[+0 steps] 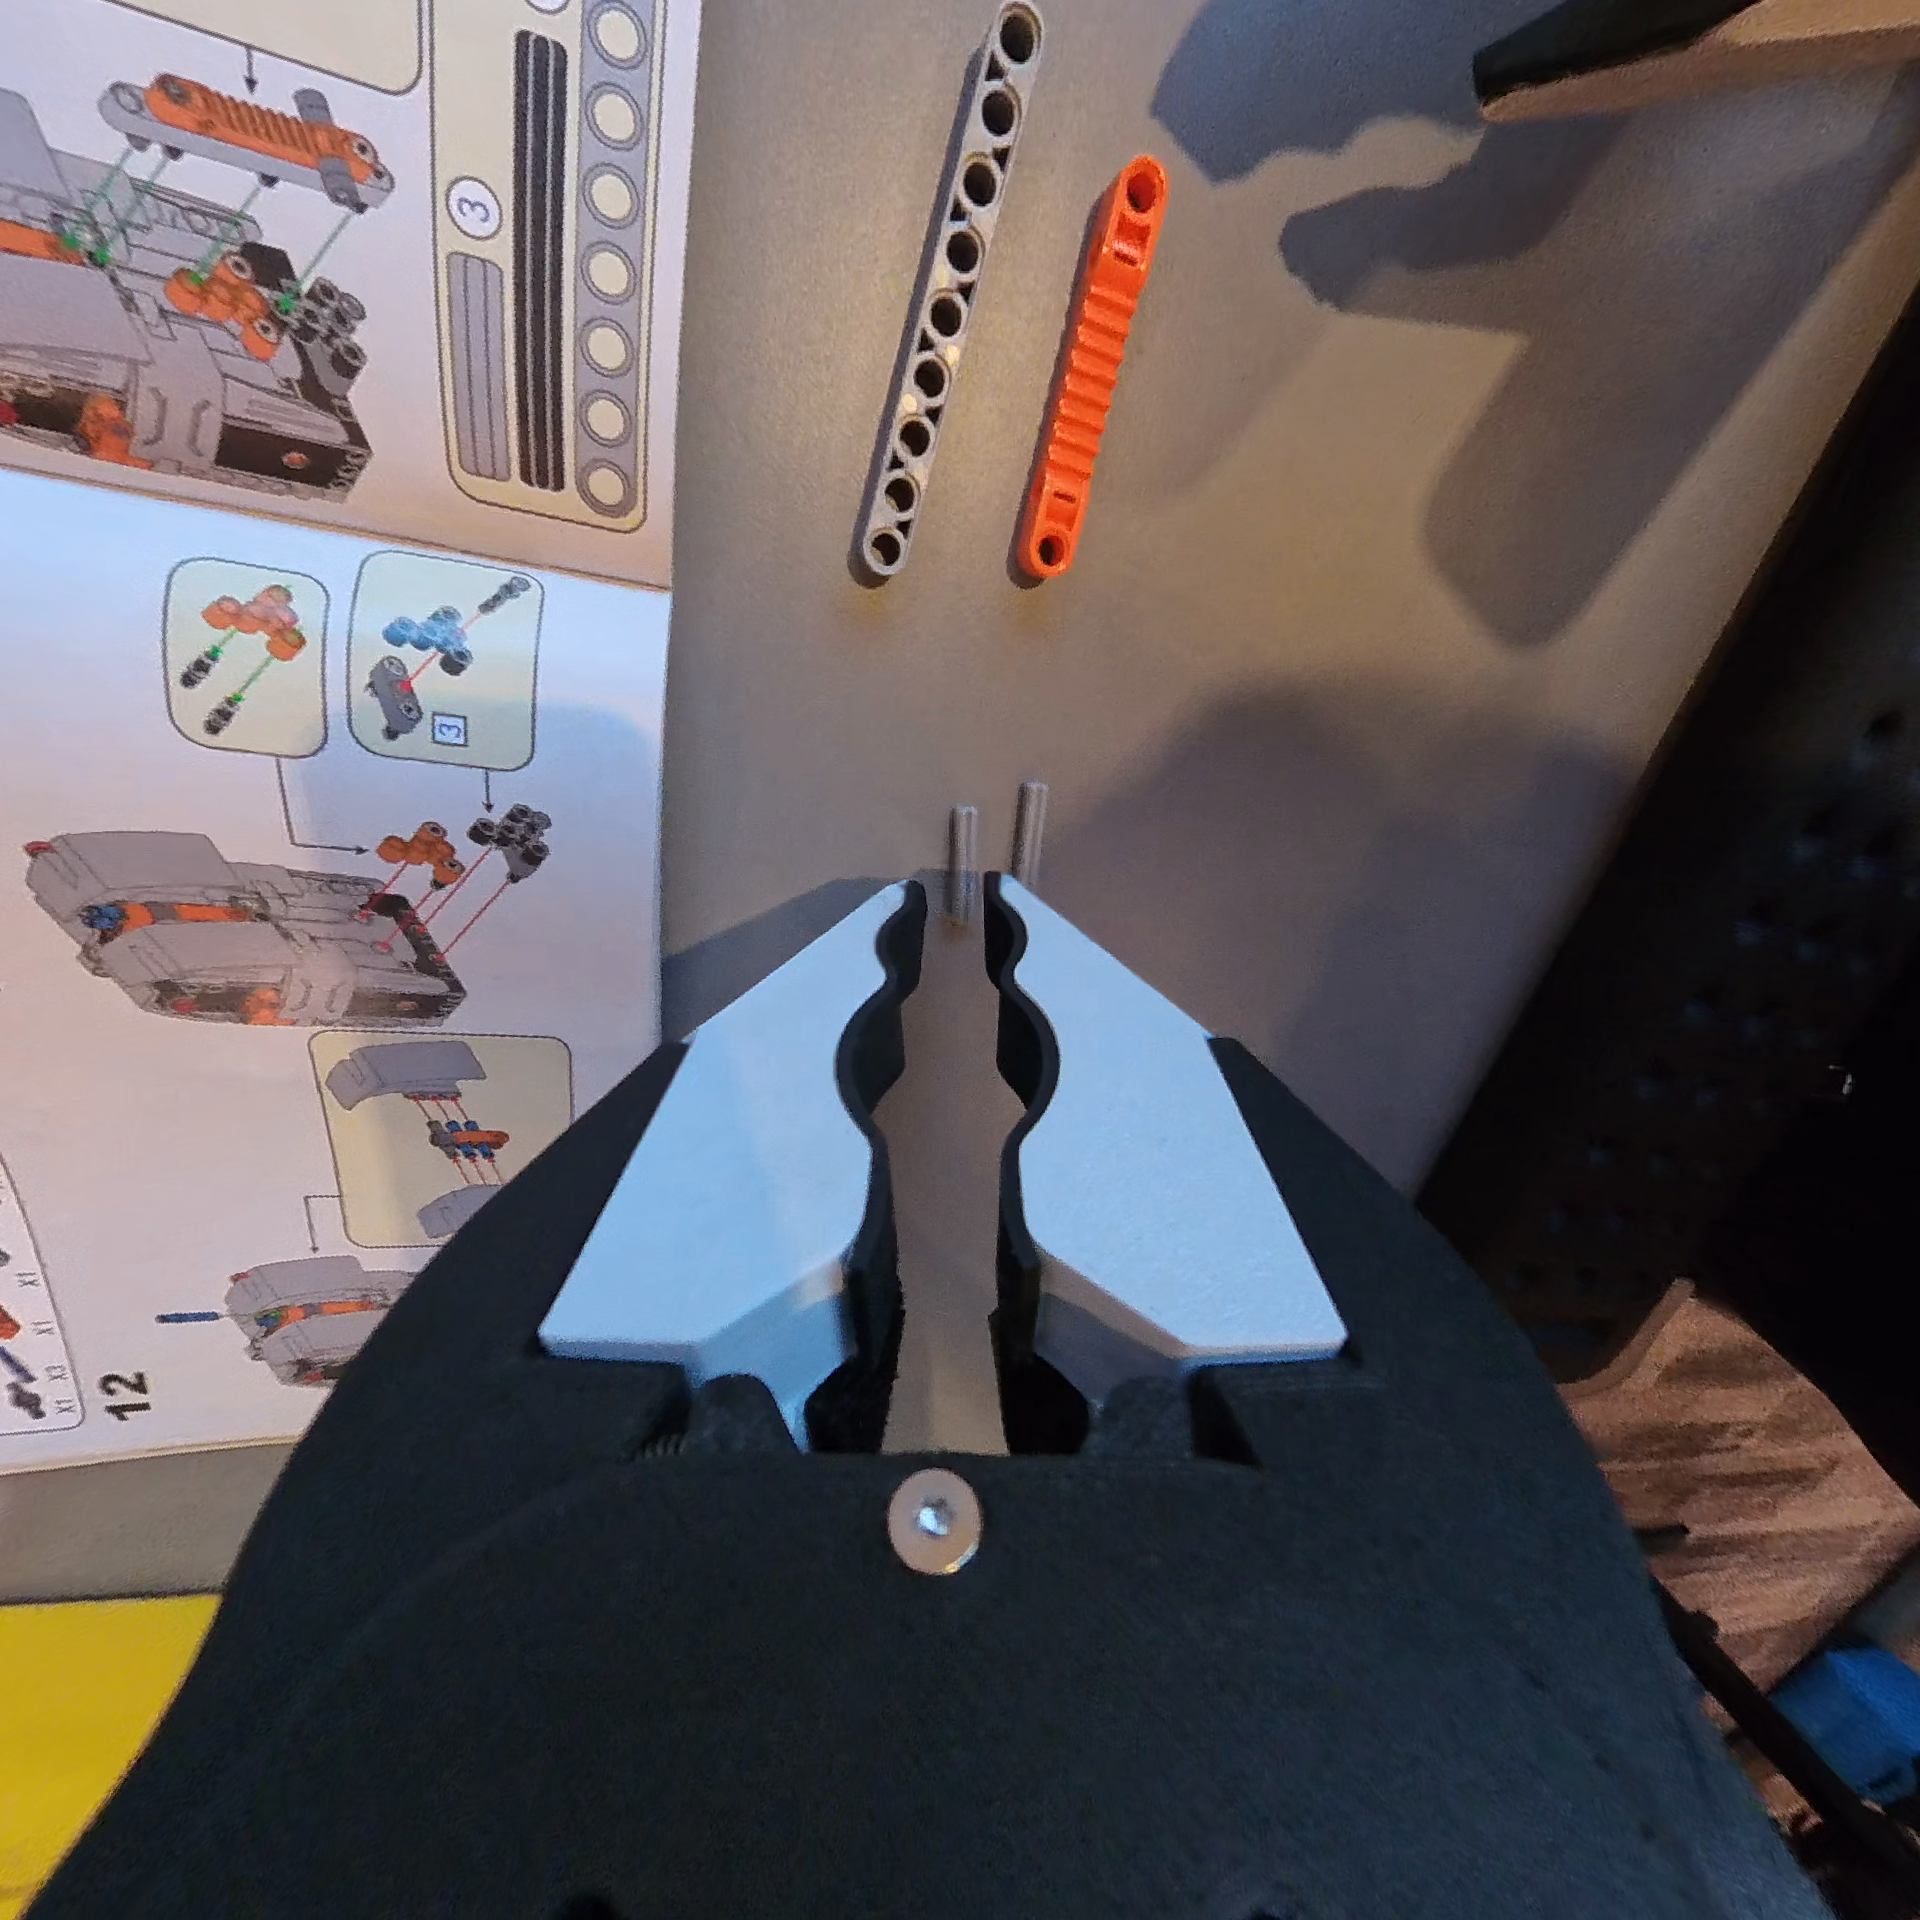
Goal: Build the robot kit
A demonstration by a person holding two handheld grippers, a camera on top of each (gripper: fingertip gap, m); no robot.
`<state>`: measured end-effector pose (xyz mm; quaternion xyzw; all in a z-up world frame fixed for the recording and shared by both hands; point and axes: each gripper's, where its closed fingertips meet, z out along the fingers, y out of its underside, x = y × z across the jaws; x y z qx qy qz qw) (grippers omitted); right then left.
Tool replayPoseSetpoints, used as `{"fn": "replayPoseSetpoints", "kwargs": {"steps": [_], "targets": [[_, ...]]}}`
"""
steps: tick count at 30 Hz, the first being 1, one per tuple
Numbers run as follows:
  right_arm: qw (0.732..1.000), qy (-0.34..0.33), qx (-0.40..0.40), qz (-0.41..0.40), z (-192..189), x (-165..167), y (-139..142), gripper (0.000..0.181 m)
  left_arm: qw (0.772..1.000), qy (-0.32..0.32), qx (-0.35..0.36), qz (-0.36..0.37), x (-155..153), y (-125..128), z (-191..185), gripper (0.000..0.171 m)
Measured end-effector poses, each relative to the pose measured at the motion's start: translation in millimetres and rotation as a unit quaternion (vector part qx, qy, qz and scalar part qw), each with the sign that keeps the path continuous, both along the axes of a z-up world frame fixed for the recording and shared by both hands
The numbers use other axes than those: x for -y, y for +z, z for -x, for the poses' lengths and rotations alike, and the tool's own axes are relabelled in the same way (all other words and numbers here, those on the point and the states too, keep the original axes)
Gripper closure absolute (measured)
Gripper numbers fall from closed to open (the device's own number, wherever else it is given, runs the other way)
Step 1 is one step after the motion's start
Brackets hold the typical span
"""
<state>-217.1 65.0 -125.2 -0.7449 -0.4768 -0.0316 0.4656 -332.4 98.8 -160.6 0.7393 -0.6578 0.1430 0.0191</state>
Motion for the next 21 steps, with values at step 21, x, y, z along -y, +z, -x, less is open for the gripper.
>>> {"fn": "replayPoseSetpoints", "kwargs": {"steps": [21], "targets": [[1.000,0.004,0.002,0.020,0.7,4.0,-5.8,0.155,0.993,-0.101,0.016,-0.057,-66.6,12.2,-61.5,0.171]]}}
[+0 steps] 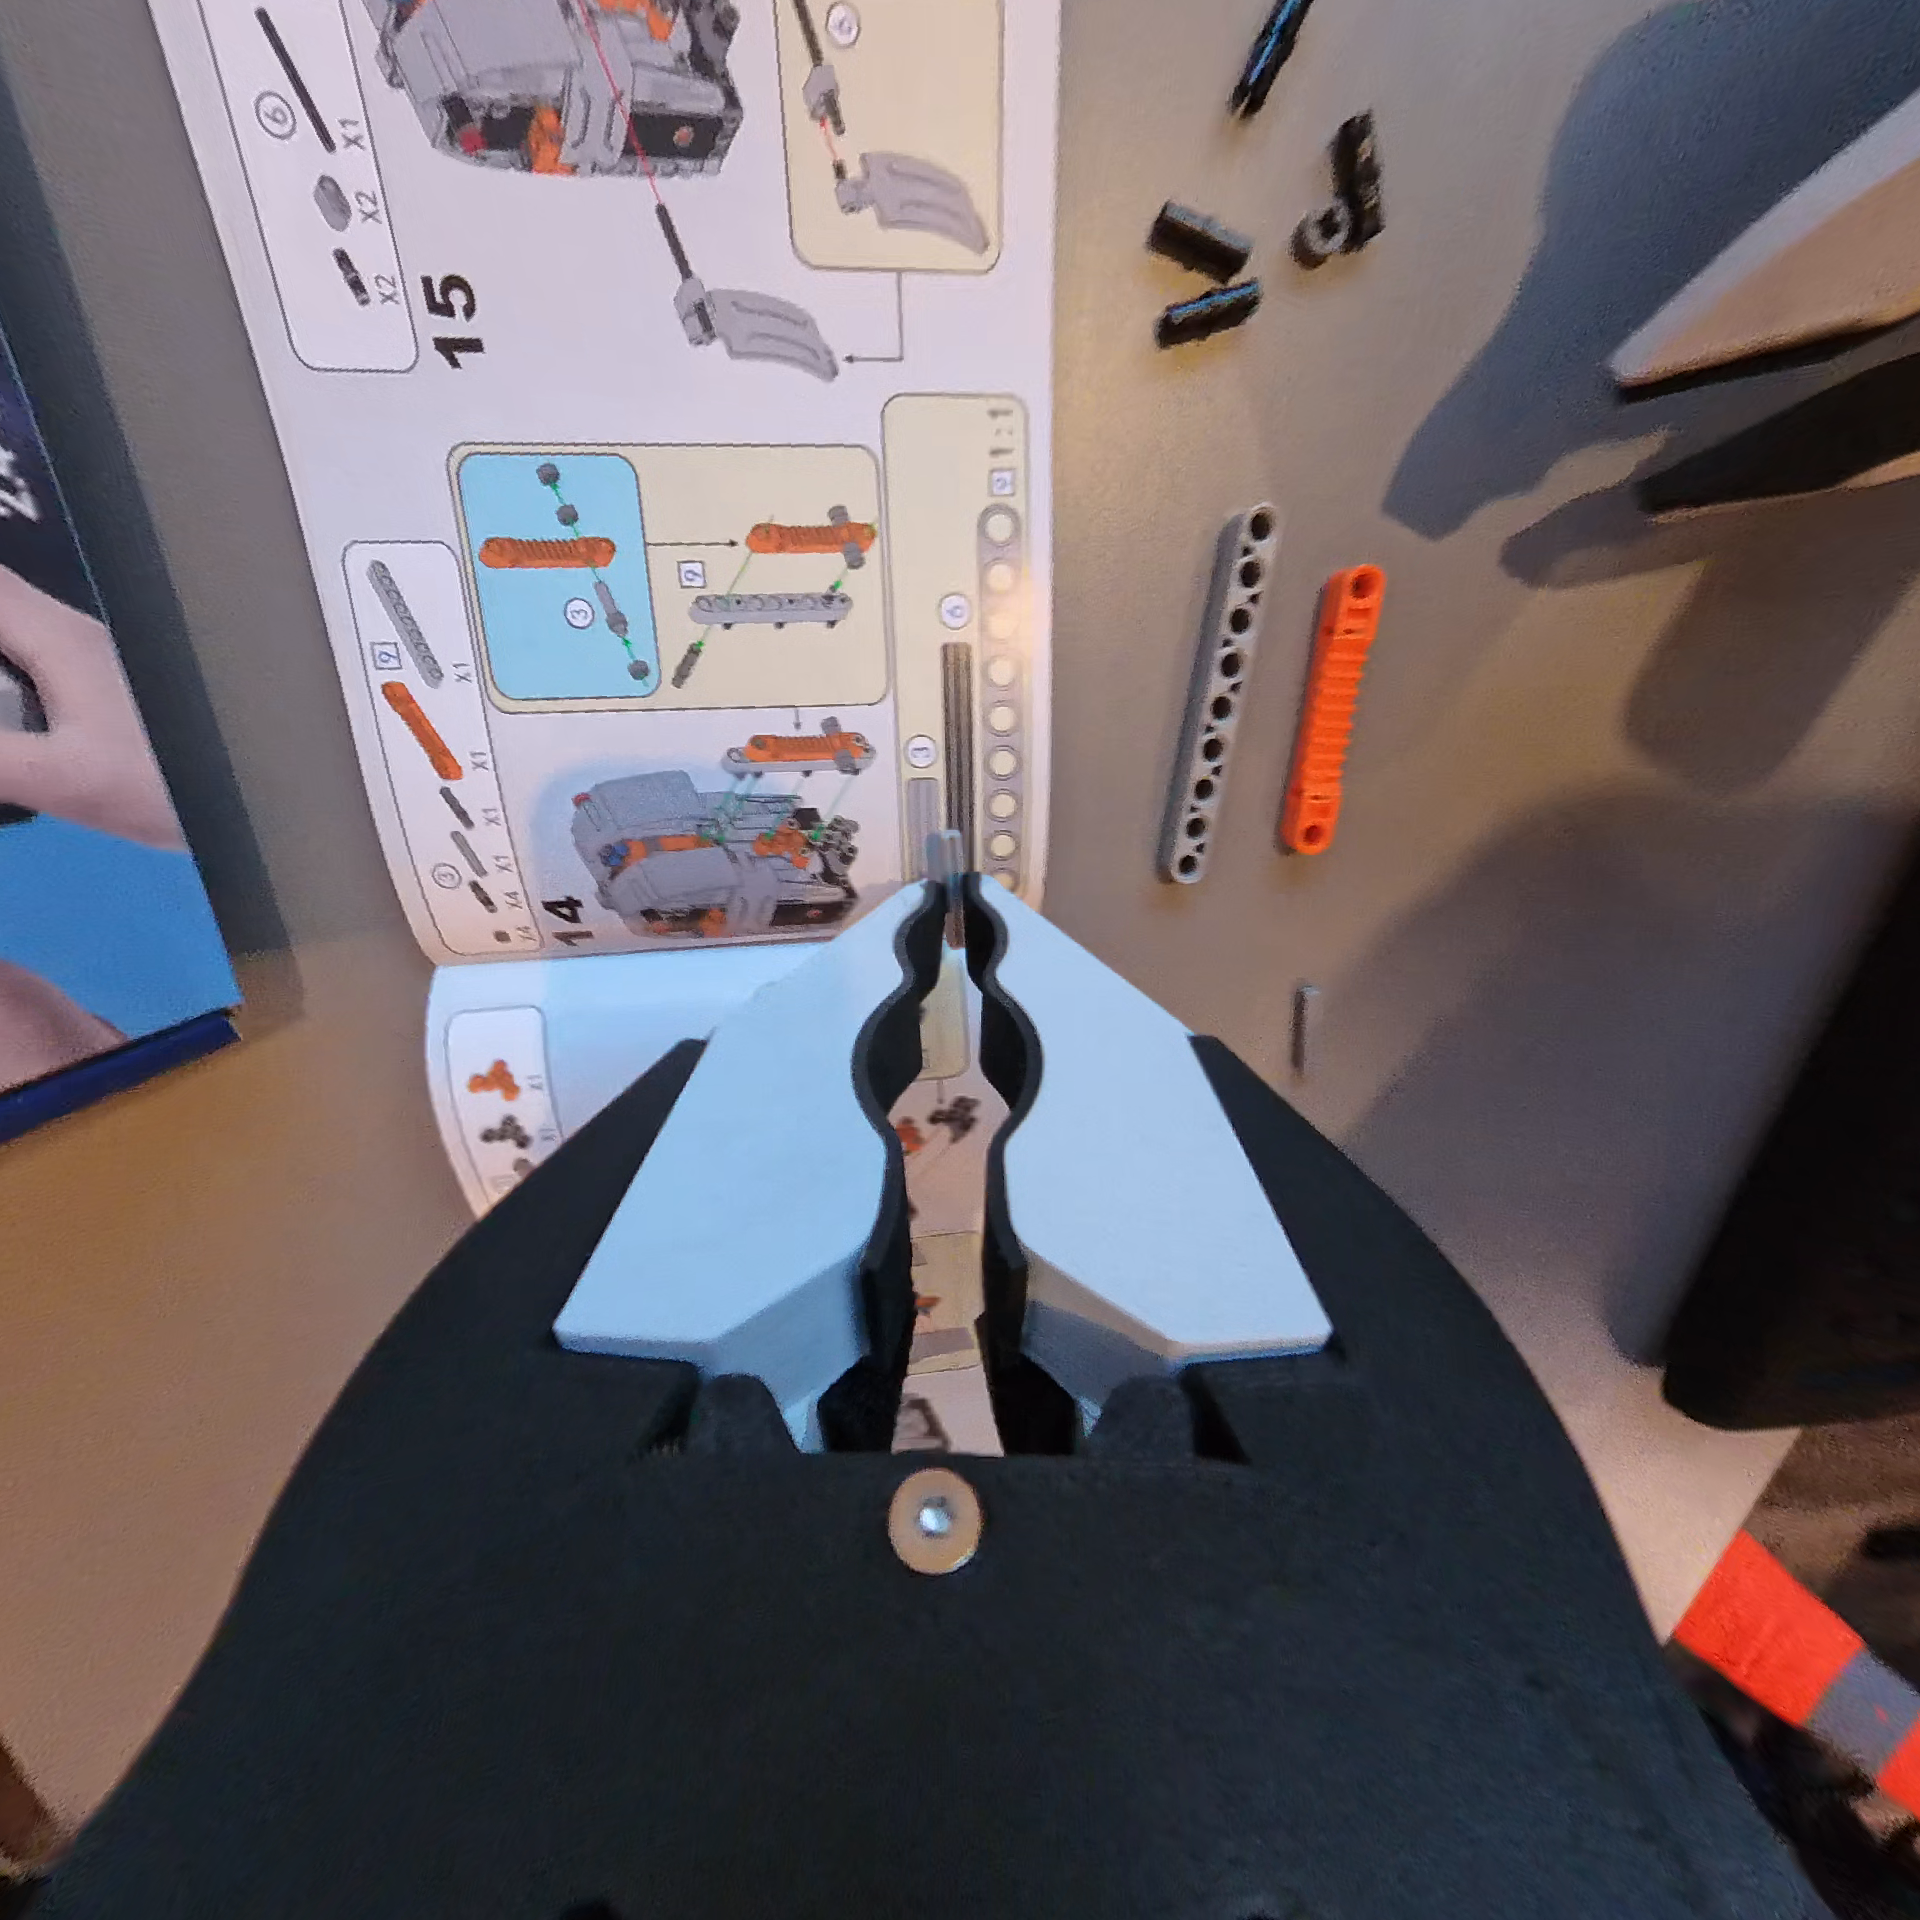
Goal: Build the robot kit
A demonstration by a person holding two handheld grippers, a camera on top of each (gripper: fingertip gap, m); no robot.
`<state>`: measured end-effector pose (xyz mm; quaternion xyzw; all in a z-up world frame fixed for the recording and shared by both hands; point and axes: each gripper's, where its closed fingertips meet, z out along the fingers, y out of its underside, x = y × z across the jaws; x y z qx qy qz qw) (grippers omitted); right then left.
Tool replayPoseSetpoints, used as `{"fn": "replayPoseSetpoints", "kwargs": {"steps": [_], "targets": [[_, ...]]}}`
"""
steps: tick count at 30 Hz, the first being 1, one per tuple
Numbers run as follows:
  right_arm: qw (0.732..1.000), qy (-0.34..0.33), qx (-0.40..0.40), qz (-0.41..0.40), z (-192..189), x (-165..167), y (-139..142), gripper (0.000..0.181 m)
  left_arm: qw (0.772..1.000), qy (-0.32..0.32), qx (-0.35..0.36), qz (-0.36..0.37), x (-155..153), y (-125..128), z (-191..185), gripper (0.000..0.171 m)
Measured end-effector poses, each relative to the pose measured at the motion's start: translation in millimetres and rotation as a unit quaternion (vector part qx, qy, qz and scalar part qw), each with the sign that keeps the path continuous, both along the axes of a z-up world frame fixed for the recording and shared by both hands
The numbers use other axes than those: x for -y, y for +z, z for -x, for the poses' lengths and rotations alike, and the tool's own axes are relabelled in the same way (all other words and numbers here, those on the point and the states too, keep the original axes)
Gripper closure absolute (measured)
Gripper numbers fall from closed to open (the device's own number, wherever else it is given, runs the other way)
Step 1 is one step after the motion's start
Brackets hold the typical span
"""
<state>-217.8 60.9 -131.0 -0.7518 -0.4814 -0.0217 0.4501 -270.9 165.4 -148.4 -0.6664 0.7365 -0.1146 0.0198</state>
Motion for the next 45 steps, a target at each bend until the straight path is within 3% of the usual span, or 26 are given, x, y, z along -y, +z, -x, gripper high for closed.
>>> {"fn": "replayPoseSetpoints", "kwargs": {"steps": [11,45], "targets": [[1.000,0.010,0.007,0.011,2.9,3.6,-4.5,0.155,0.999,-0.022,-0.038,0.010,-5.9,-10.6,-8.5,0.171],[1.000,0.009,0.011,0.018,1.6,4.5,-7.6,0.155,0.998,-0.028,-0.061,0.020,-2.1,-14.3,-9.7,0.171]]}}
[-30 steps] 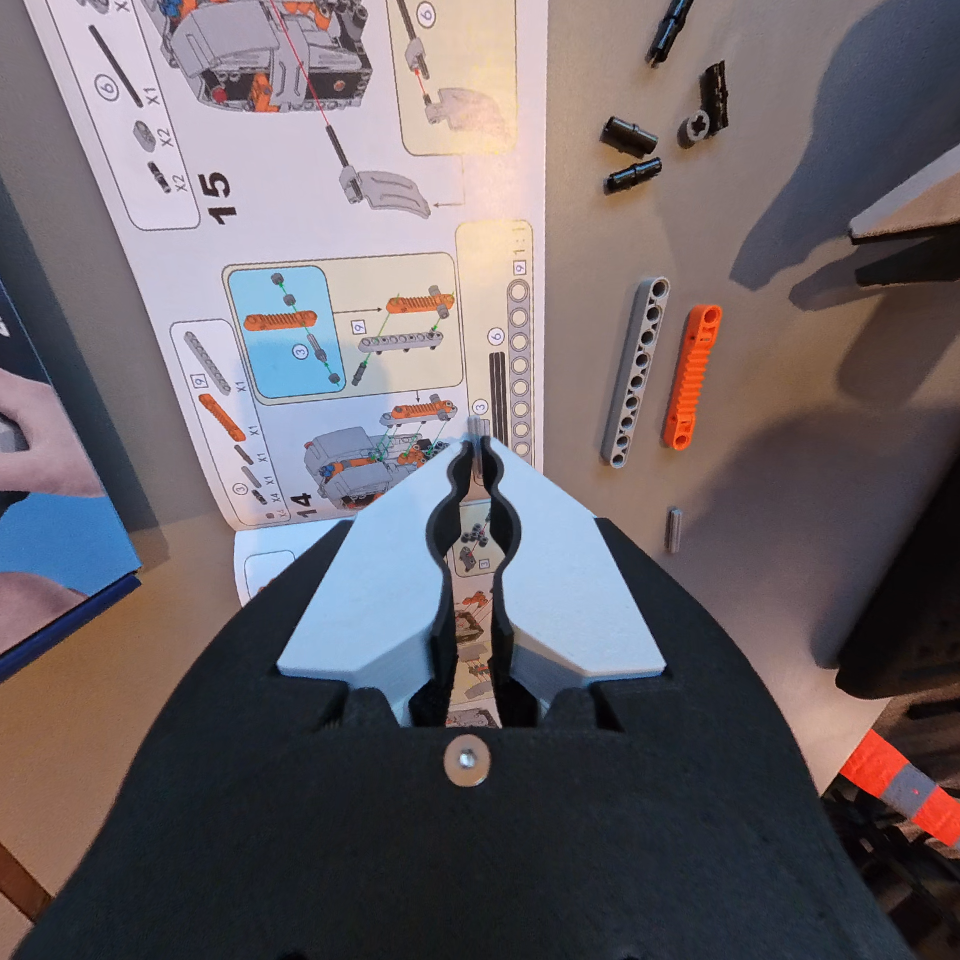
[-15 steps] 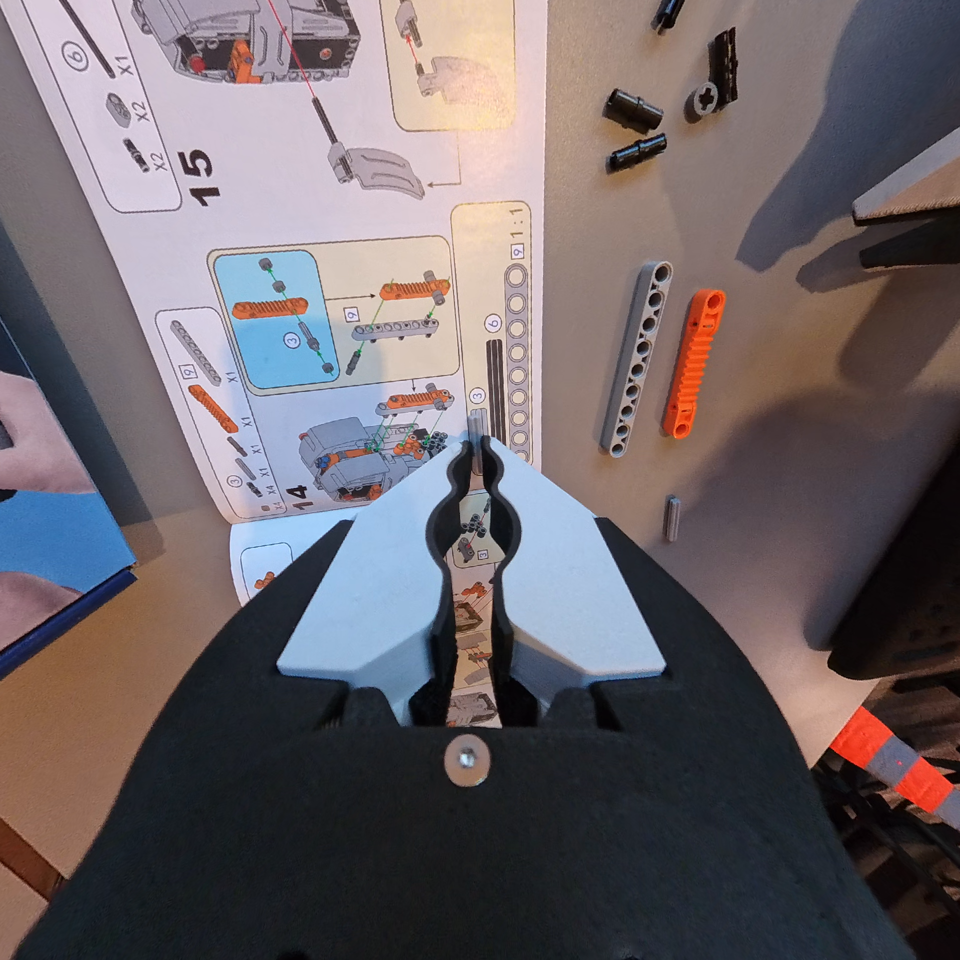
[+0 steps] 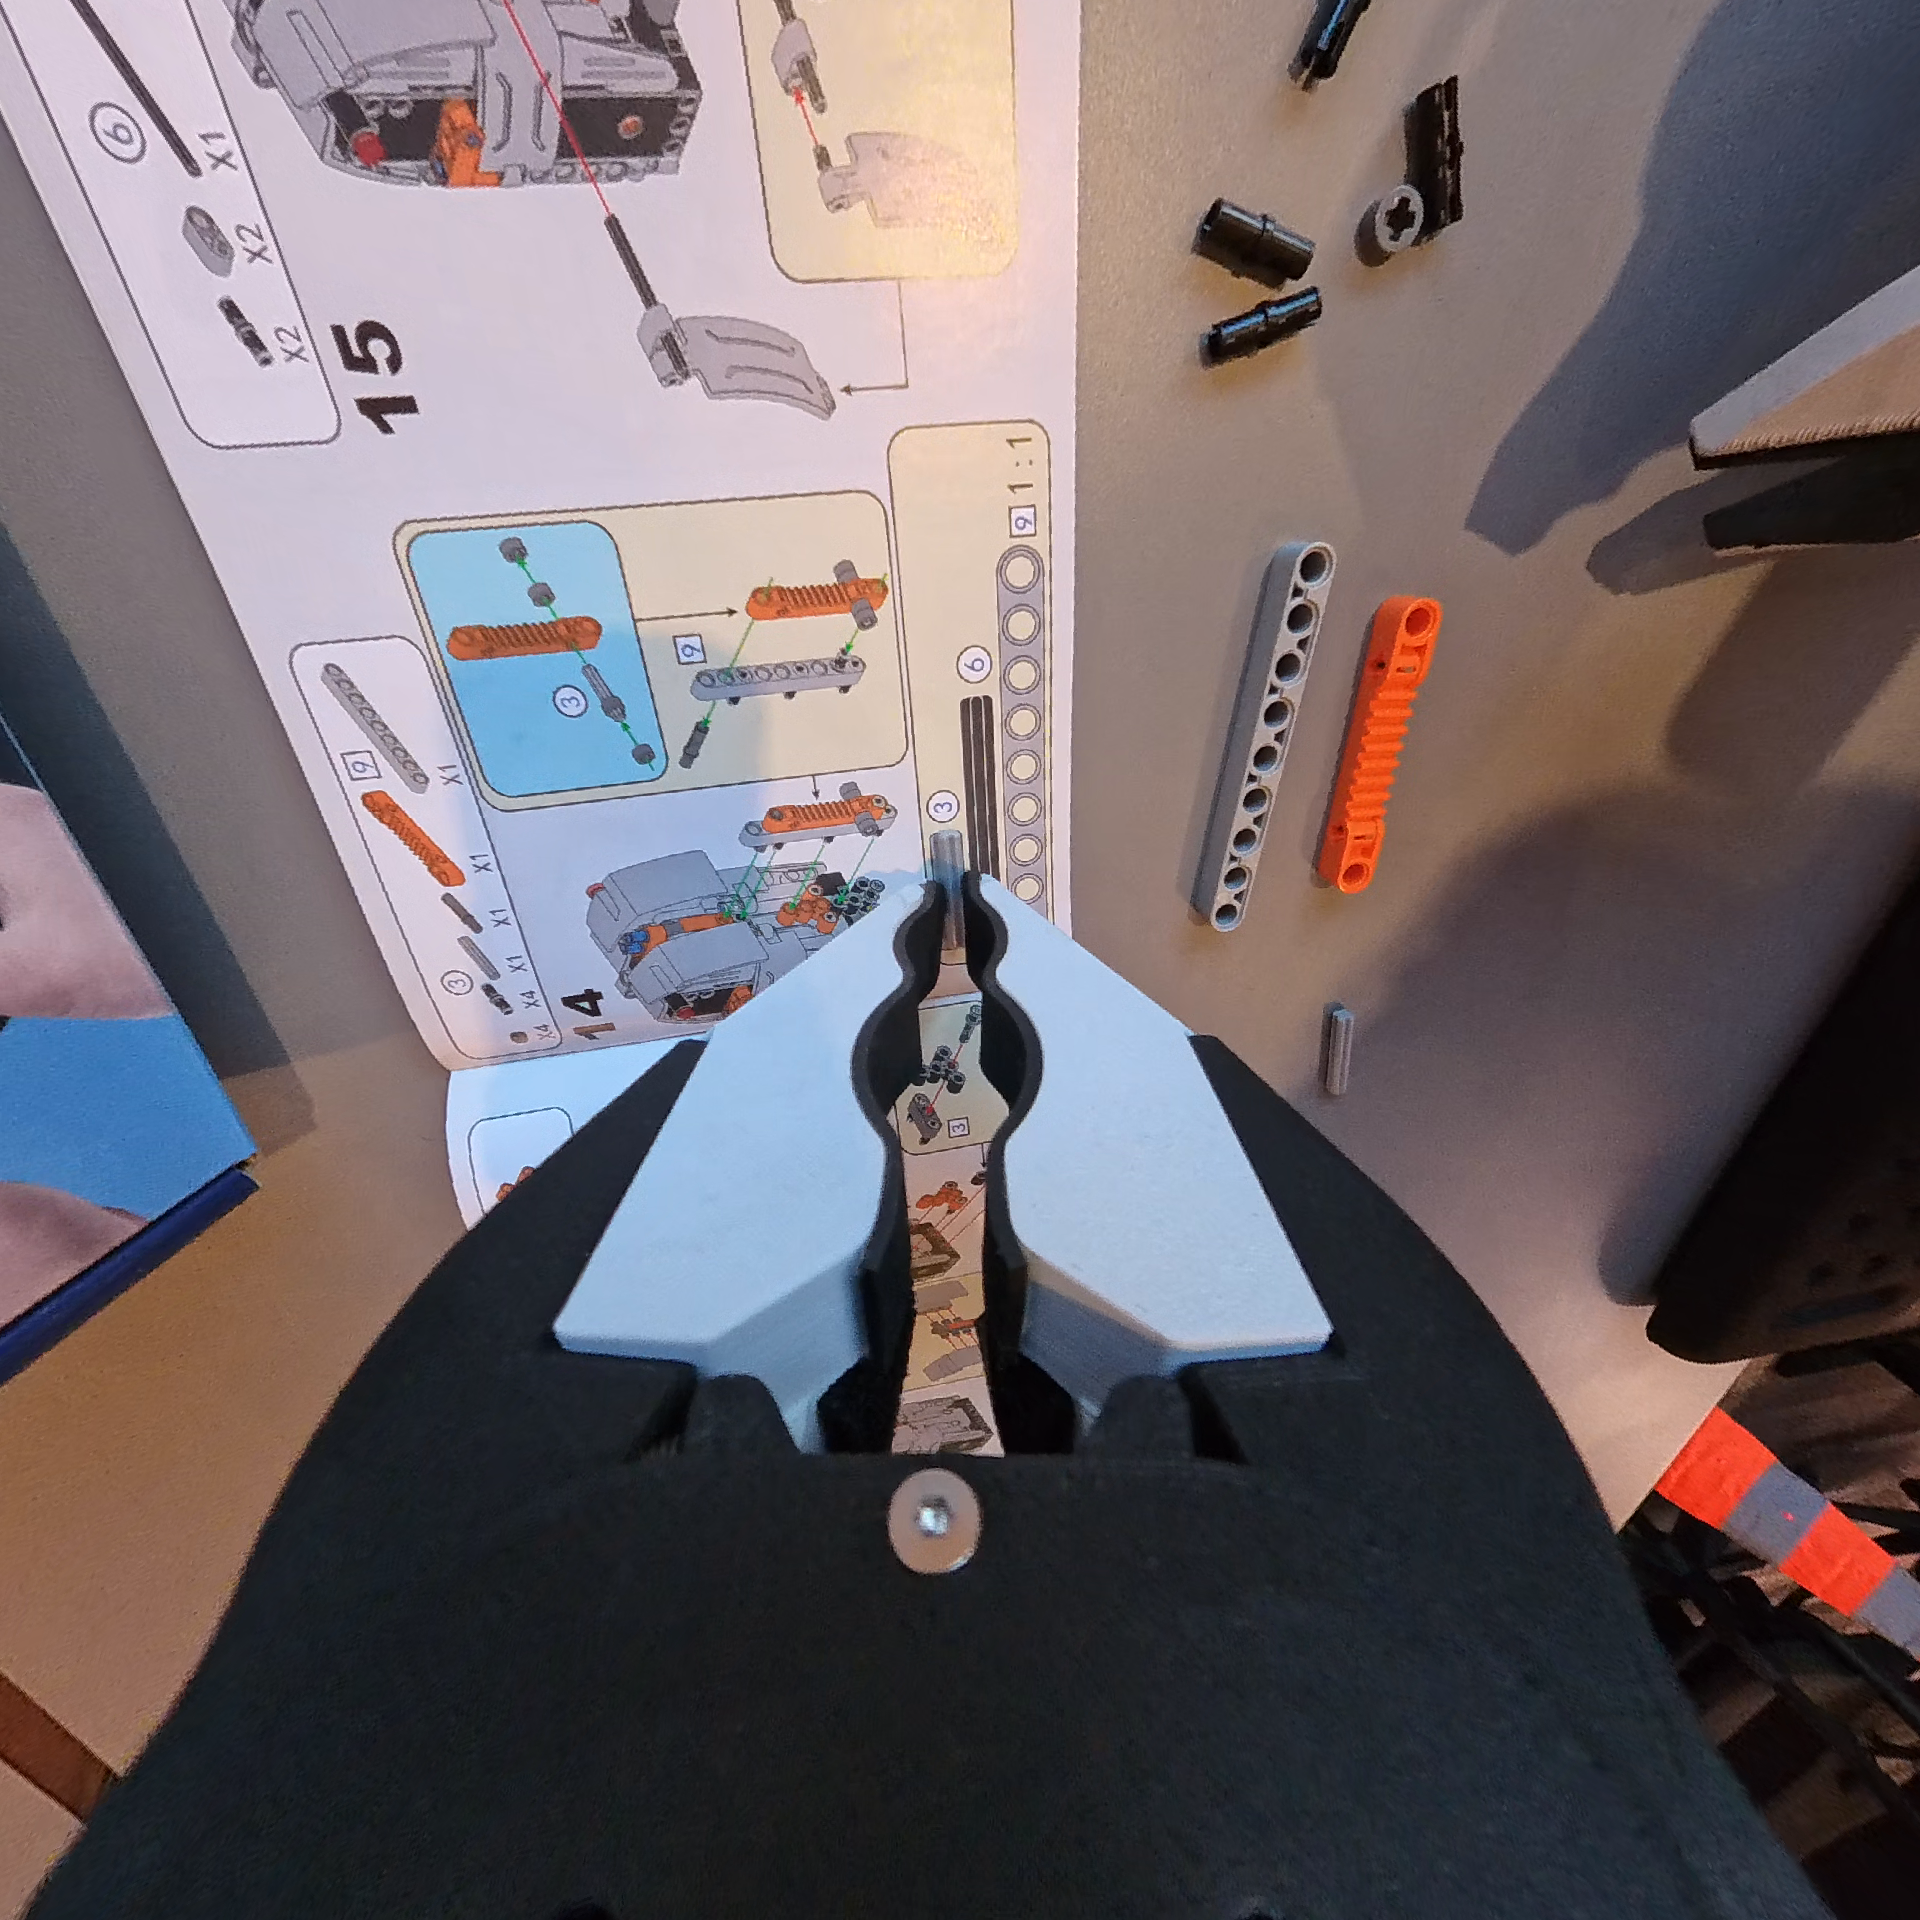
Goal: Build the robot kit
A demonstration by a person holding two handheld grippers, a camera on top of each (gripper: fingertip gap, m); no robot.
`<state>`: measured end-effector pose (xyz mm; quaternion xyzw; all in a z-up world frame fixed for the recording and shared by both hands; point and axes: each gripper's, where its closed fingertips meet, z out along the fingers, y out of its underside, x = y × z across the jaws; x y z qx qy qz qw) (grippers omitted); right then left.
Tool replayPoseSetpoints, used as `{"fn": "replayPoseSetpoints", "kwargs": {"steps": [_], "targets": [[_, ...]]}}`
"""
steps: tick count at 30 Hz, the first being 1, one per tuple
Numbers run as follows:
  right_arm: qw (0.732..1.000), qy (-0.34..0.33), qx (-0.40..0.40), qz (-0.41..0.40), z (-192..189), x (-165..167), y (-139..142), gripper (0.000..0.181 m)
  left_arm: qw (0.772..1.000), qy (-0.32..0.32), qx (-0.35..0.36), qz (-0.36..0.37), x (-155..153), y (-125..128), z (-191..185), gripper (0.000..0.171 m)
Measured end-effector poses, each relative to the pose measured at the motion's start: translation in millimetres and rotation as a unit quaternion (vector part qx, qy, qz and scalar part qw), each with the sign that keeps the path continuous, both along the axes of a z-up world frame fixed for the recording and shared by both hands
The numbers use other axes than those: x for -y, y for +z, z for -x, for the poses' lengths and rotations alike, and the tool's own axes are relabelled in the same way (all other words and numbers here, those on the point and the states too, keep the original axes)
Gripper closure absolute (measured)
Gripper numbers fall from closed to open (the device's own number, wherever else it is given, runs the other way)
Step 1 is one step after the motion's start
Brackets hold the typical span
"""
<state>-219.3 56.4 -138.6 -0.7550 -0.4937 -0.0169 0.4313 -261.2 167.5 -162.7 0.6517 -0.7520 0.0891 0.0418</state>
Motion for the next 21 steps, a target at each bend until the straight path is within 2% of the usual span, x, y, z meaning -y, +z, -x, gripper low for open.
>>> {"fn": "replayPoseSetpoints", "kwargs": {"steps": [21], "targets": [[1.000,0.001,0.000,0.000,0.0,0.3,-0.1,0.155,1.000,-0.005,-0.006,-0.002,-1.8,-0.5,0.5,0.171]]}}
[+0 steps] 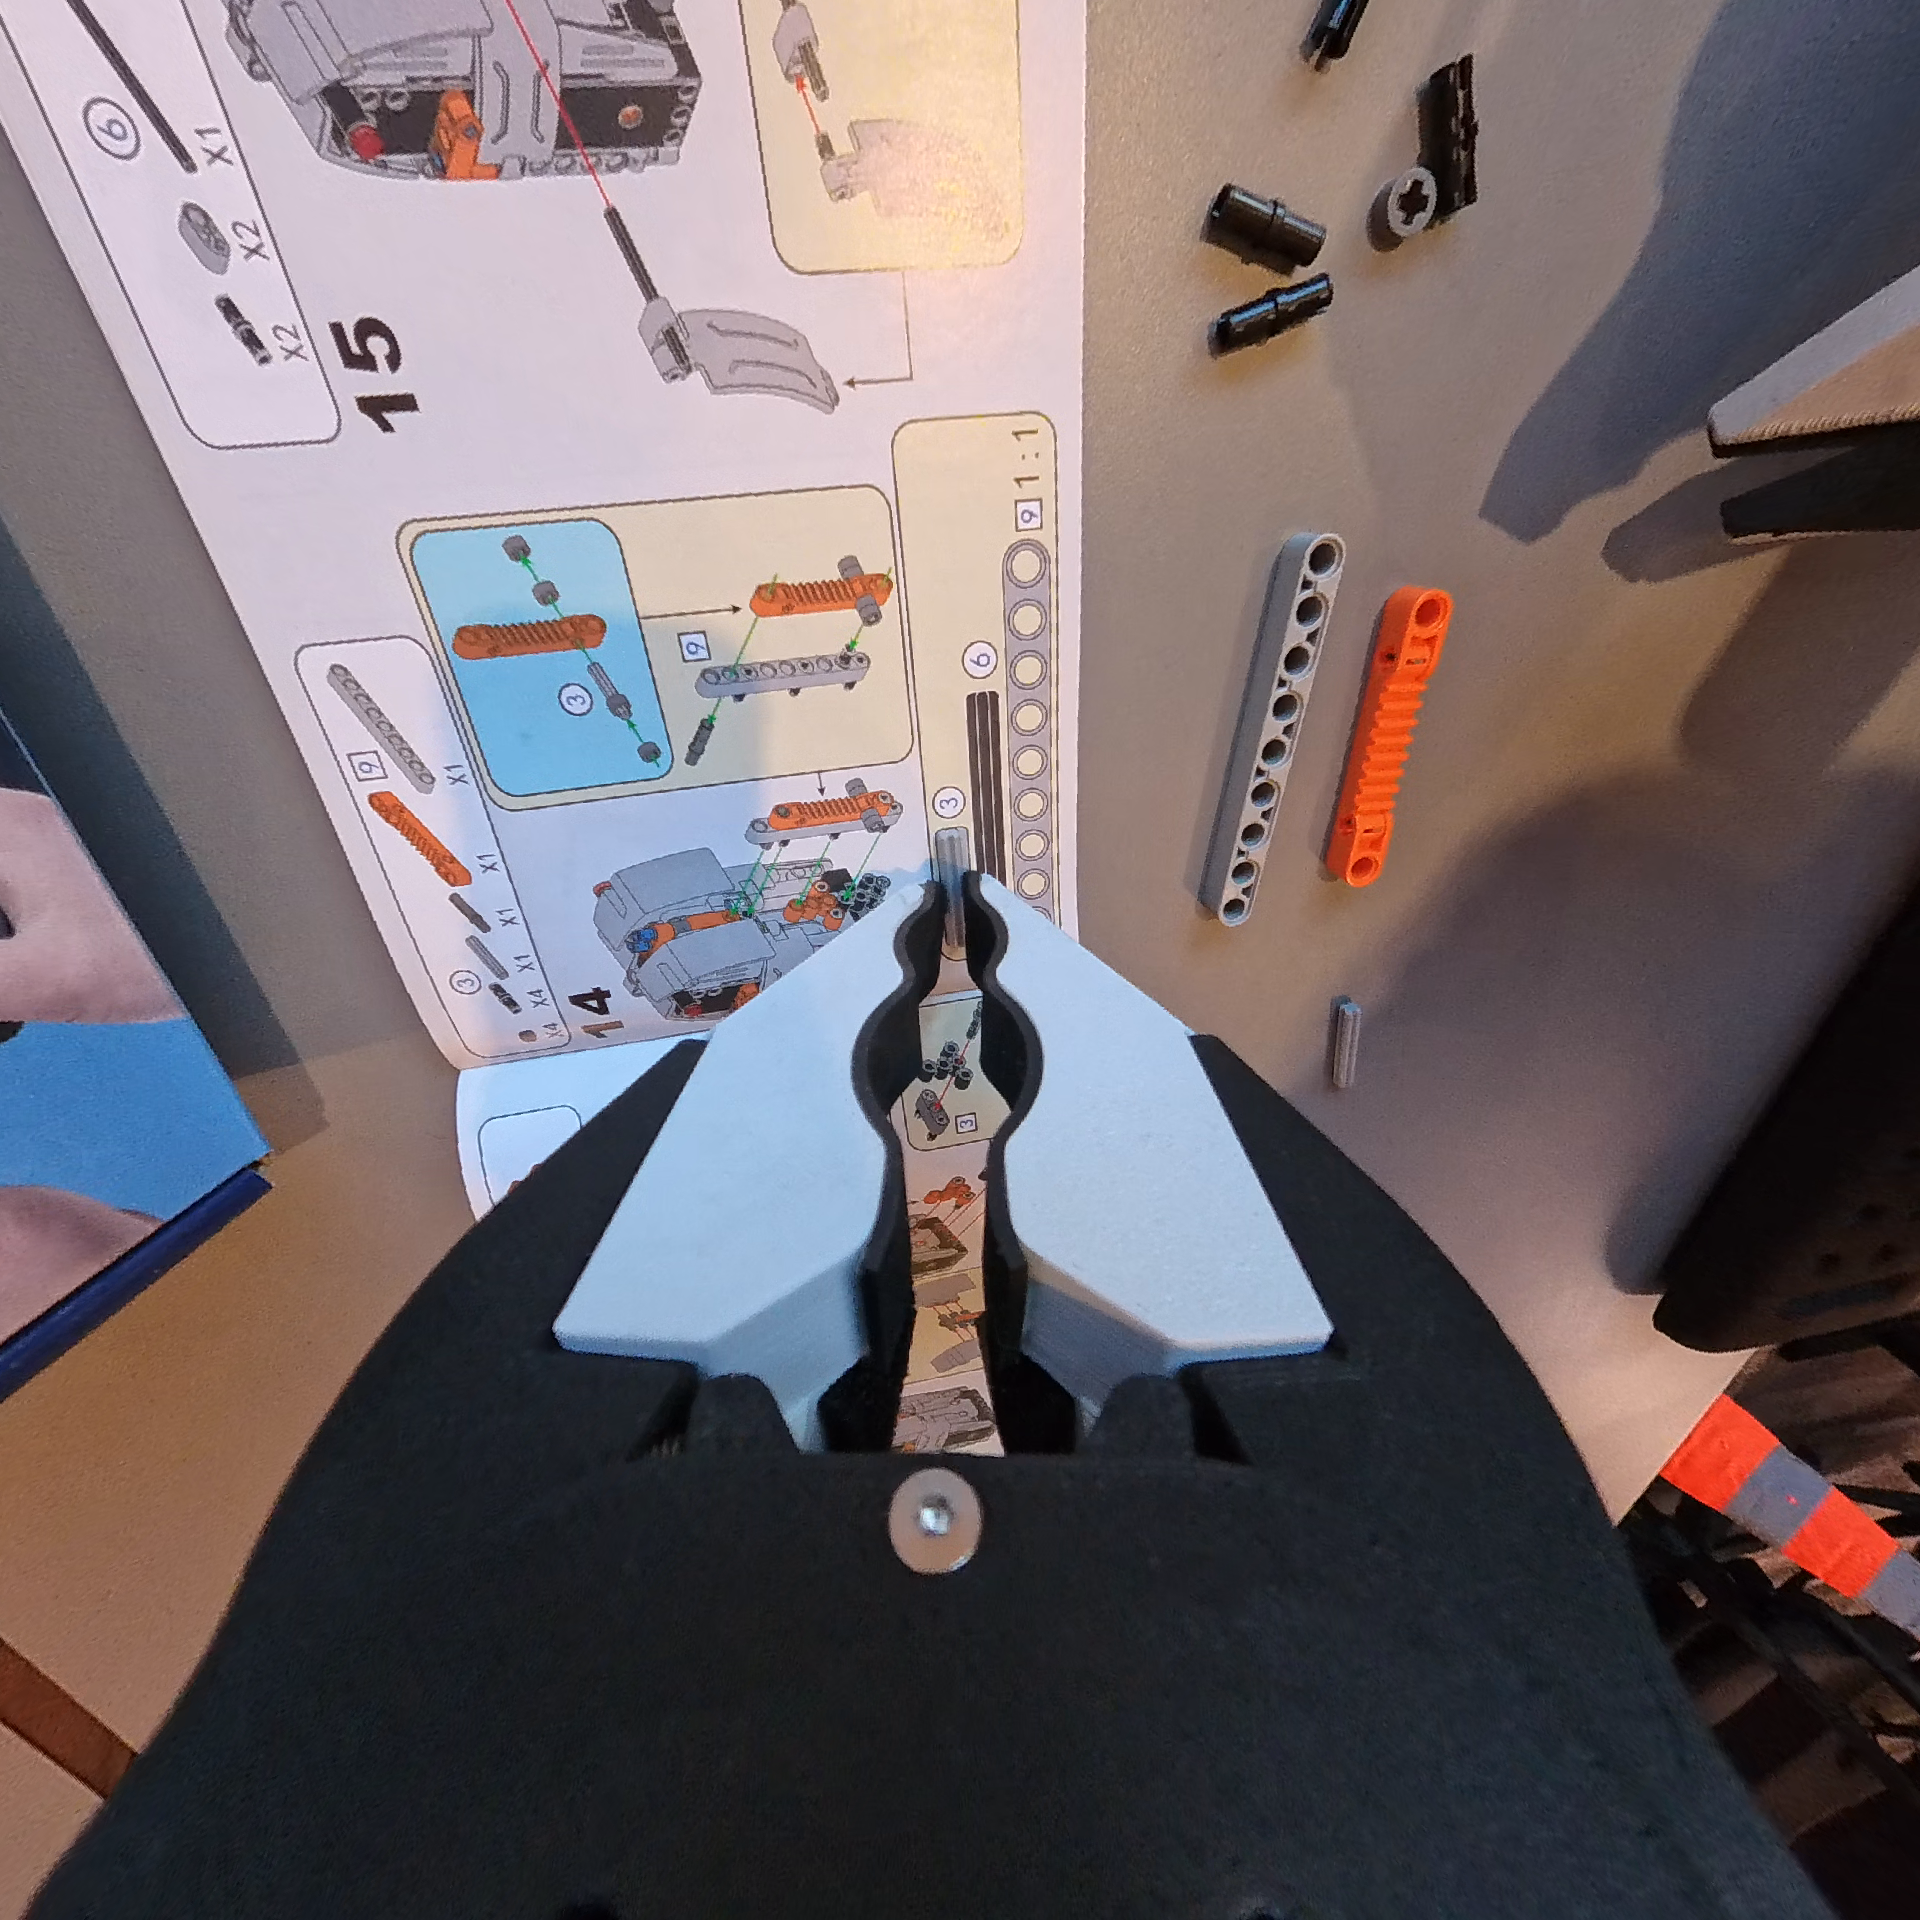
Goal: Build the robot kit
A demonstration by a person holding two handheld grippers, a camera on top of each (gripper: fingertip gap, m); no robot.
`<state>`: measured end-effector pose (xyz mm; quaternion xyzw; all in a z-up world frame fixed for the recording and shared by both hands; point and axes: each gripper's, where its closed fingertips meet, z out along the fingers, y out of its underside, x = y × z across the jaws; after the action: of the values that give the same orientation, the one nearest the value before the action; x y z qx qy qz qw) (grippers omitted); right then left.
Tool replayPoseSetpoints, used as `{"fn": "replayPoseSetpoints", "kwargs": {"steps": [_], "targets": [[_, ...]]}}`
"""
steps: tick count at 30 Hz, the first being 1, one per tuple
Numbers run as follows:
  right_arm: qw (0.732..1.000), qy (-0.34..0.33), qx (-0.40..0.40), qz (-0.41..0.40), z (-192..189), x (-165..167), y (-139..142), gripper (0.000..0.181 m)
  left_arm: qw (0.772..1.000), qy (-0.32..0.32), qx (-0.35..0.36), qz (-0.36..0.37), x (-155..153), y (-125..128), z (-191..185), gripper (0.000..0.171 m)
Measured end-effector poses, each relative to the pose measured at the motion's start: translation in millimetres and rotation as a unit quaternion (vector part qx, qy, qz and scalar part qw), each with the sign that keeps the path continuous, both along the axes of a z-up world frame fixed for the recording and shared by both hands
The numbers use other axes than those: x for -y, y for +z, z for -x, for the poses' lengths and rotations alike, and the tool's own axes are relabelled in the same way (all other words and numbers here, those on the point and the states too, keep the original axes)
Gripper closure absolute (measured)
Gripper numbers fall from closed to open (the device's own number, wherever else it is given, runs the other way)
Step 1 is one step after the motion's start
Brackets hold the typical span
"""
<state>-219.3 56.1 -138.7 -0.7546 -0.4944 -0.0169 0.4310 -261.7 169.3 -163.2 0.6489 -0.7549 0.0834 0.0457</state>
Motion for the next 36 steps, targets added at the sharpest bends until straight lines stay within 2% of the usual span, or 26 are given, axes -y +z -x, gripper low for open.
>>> {"fn": "replayPoseSetpoints", "kwargs": {"steps": [8,11,12,14,17,22,28,36], "targets": [[1.000,-0.001,0.001,-0.003,-0.4,0.0,1.1,0.155,1.000,0.010,0.011,-0.012,-4.2,3.5,-2.6,0.171],[1.000,-0.003,-0.004,-0.010,-2.1,-0.4,5.5,0.155,0.992,0.032,0.124,-0.017,9.6,46.8,-15.3,0.171],[1.000,-0.005,-0.007,-0.012,-2.7,-0.5,7.0,0.155,0.989,0.037,0.142,-0.012,17.2,61.8,-8.9,0.171],[1.000,-0.004,-0.010,-0.016,-2.6,-0.3,9.6,0.155,0.991,0.037,0.127,-0.025,25.7,73.8,20.3,0.171],[1.000,0.004,-0.003,-0.018,1.0,2.3,9.7,0.155,0.992,0.029,0.120,-0.025,37.5,64.8,54.2,0.171],[0.999,0.015,0.014,-0.024,5.0,6.0,8.6,0.155,0.998,0.007,0.058,-0.036,42.3,23.9,93.1,0.171],[1.000,0.007,0.010,-0.026,1.0,3.9,10.4,0.155,0.998,-0.019,0.013,-0.057,40.8,0.1,105.8,0.171],[0.999,0.014,0.020,-0.020,2.4,5.6,5.7,0.155,0.998,-0.017,0.020,-0.050,40.7,-4.3,105.3,0.171]]}}
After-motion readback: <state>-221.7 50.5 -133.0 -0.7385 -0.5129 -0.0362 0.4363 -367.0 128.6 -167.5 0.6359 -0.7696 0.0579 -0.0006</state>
